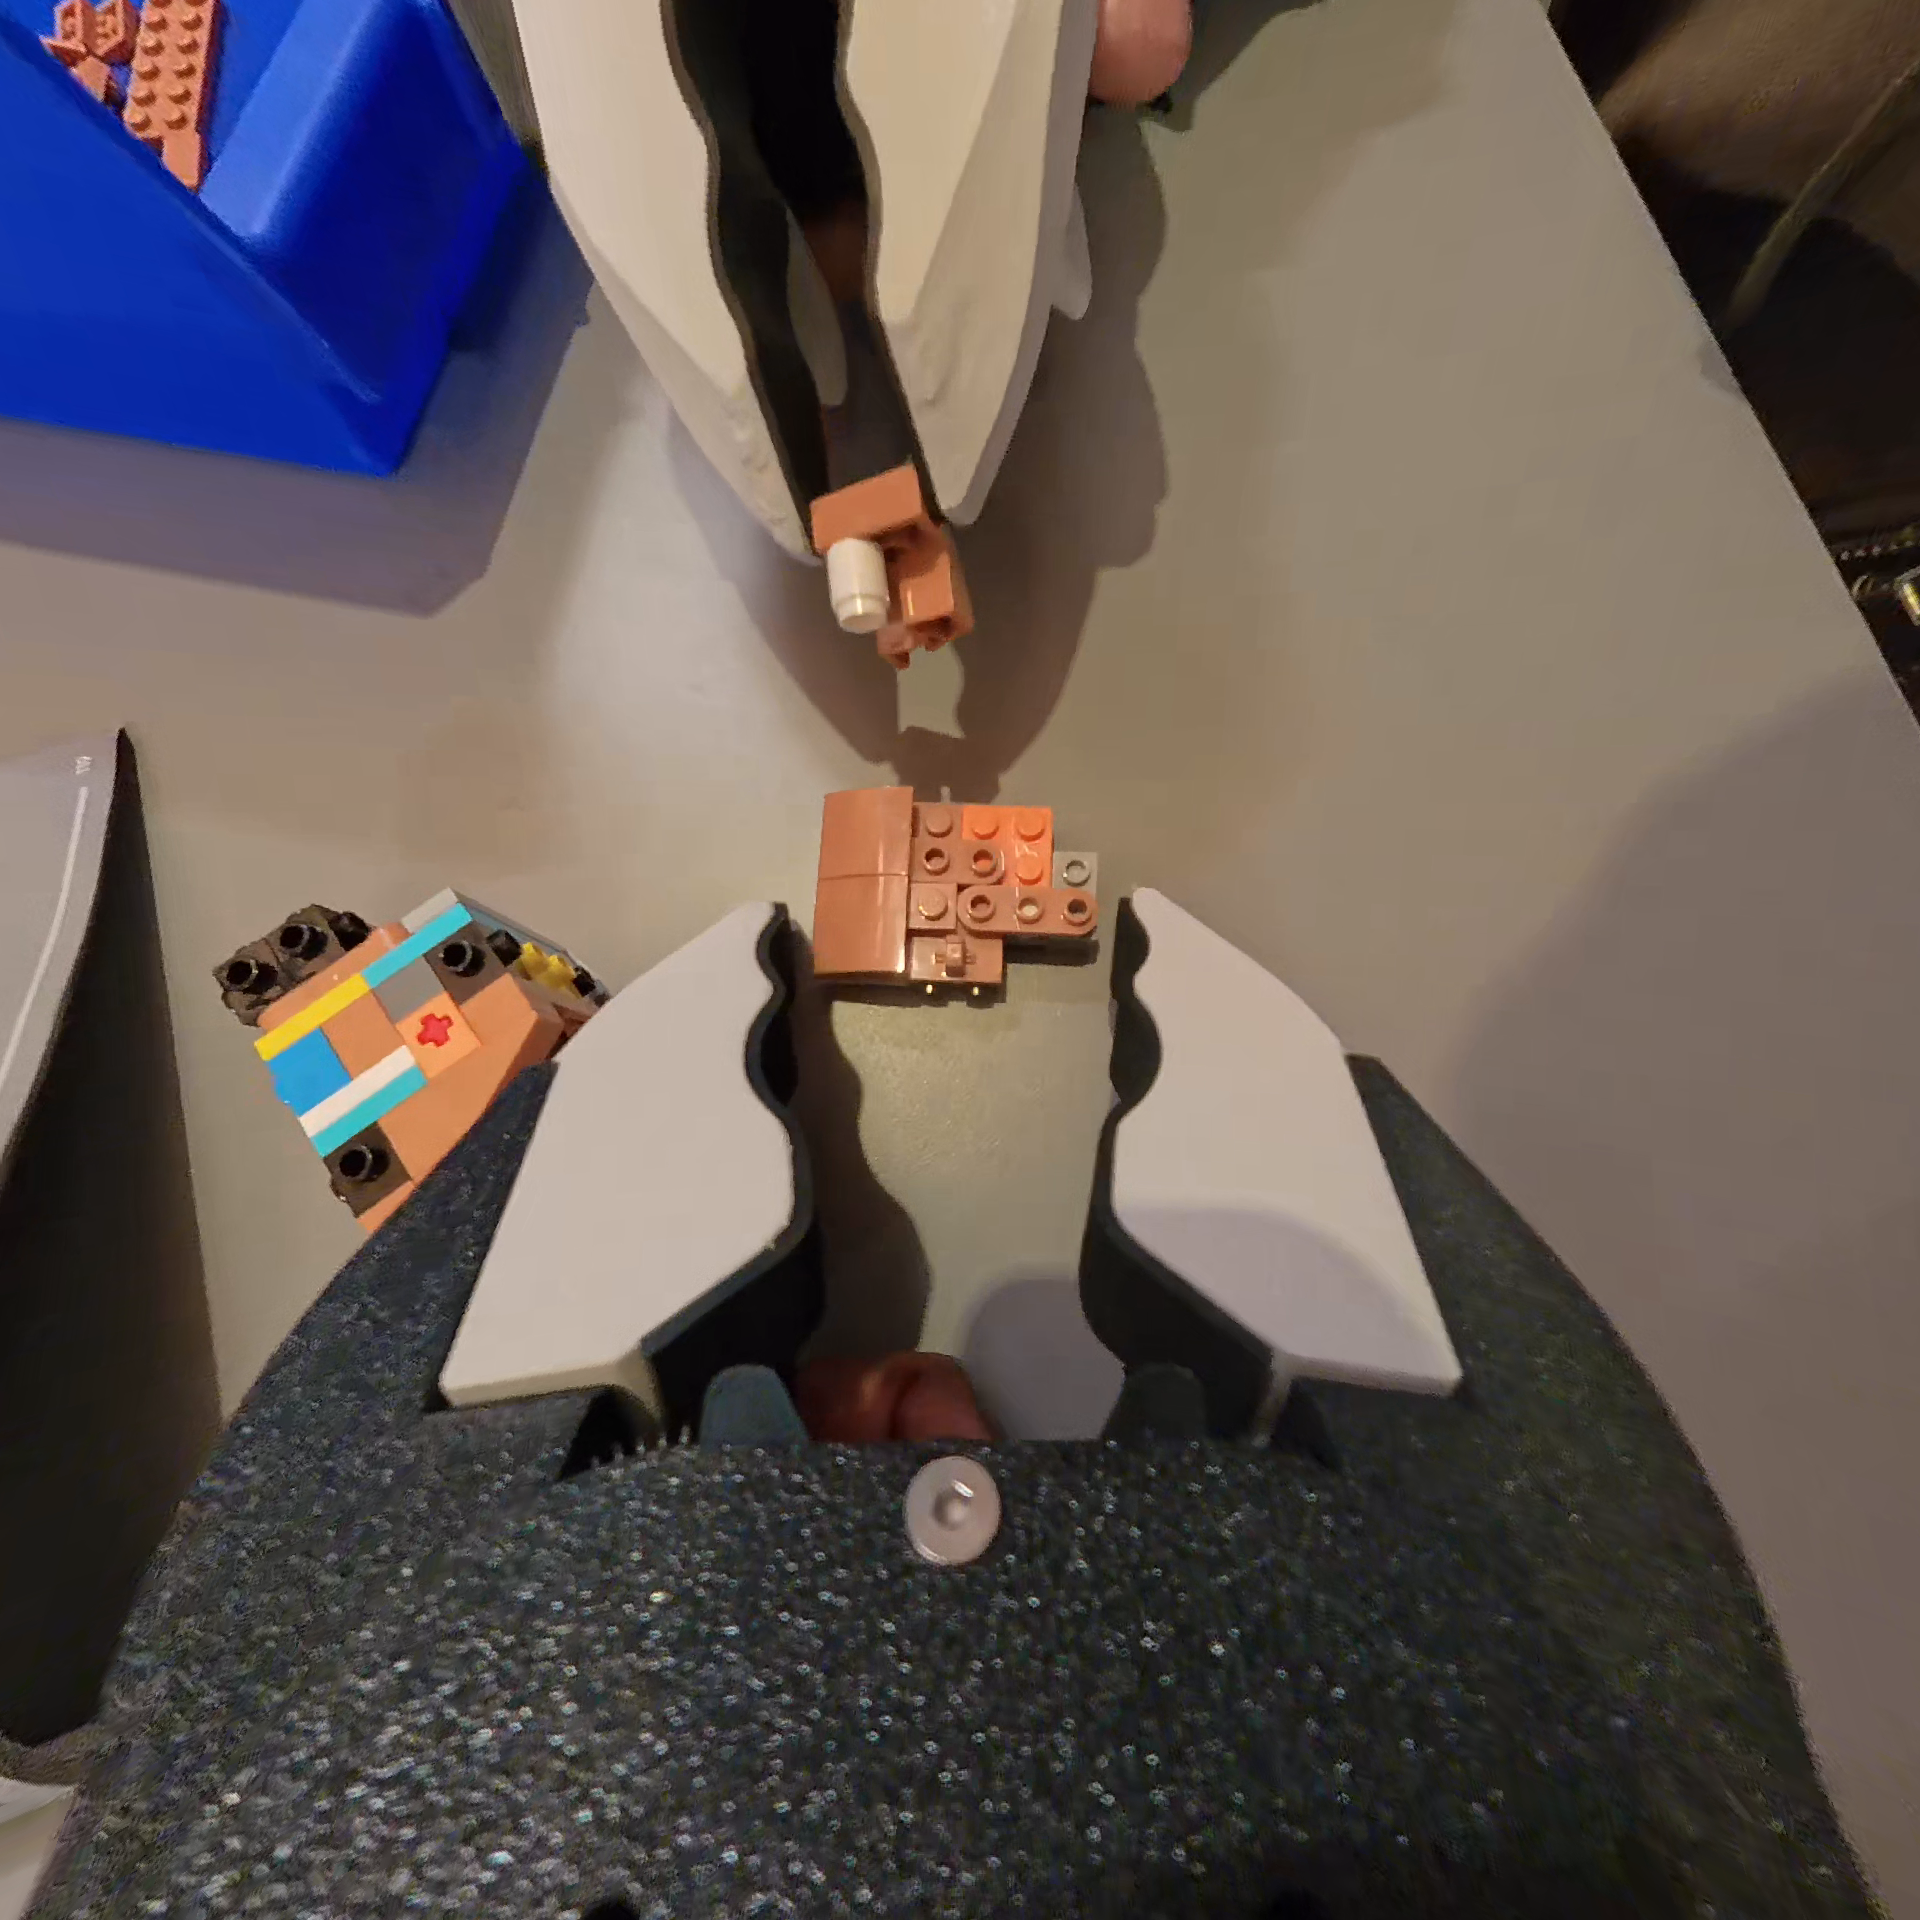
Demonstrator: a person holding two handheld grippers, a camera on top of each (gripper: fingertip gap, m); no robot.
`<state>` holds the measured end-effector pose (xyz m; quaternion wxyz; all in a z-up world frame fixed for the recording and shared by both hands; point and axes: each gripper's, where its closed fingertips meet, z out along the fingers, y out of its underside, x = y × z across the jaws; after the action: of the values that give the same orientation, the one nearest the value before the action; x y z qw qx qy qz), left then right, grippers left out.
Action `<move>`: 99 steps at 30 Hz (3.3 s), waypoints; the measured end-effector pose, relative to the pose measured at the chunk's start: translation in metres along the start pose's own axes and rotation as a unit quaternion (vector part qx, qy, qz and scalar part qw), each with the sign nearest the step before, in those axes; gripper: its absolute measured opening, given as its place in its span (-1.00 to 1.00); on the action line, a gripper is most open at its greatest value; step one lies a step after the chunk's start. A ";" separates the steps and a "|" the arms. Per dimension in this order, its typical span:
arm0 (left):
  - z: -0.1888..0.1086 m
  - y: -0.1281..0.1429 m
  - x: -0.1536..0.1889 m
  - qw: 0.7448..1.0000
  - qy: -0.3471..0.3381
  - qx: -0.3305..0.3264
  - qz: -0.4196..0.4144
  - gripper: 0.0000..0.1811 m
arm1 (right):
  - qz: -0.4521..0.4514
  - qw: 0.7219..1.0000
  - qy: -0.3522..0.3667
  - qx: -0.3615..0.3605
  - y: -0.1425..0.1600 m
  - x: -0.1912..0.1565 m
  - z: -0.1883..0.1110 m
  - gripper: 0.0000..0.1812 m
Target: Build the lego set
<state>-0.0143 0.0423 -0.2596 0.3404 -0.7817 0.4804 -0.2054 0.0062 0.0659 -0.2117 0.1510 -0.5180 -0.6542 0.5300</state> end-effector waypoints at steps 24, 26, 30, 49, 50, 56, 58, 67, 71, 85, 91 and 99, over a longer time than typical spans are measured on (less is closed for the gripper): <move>0.004 -0.007 0.002 1.000 -0.023 0.006 -0.006 -0.43 | -0.079 0.984 0.058 -0.148 0.025 -0.004 0.019 -0.83; 0.004 -0.008 0.003 1.000 -0.021 0.009 -0.007 -0.43 | -0.085 0.983 0.063 -0.152 0.025 -0.005 0.020 -0.83; 0.004 -0.009 0.002 1.000 -0.025 0.012 -0.005 -0.43 | -0.094 0.980 0.071 -0.158 0.024 -0.005 0.021 -0.83; 0.000 -0.015 0.000 0.999 -0.027 0.040 -0.023 -0.43 | -0.098 0.979 0.082 -0.159 0.023 -0.002 0.022 -0.82; 0.000 -0.015 0.000 0.999 -0.027 0.040 -0.023 -0.43 | -0.098 0.979 0.083 -0.159 0.023 -0.002 0.022 -0.82; 0.000 -0.015 0.000 0.999 -0.028 0.039 -0.023 -0.43 | -0.100 0.978 0.086 -0.161 0.023 -0.002 0.023 -0.82; 0.000 -0.016 0.000 0.999 -0.028 0.040 -0.022 -0.43 | -0.103 0.977 0.089 -0.162 0.022 -0.001 0.023 -0.82; 0.001 -0.015 0.000 0.999 -0.032 0.035 -0.018 -0.43 | -0.106 0.975 0.100 -0.165 0.022 0.001 0.024 -0.82; 0.003 -0.011 0.000 0.999 -0.032 0.021 -0.019 -0.43 | -0.109 0.974 0.103 -0.170 0.023 0.002 0.025 -0.82; 0.001 -0.007 0.003 0.999 -0.028 0.015 -0.015 -0.41 | -0.119 0.971 0.105 -0.180 0.026 0.001 0.025 -0.82; 0.001 -0.002 0.004 1.000 -0.025 0.000 -0.016 -0.34 | -0.120 0.971 0.103 -0.181 0.026 0.001 0.025 -0.82; 0.004 -0.002 0.001 0.999 -0.022 -0.007 -0.027 -0.31 | -0.122 0.970 0.101 -0.186 0.027 -0.001 0.026 -0.82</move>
<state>-0.0093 0.0433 -0.2608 0.3400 -0.8010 0.4529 -0.1942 0.0010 0.0490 -0.2442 0.1807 -0.5042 -0.7806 0.3220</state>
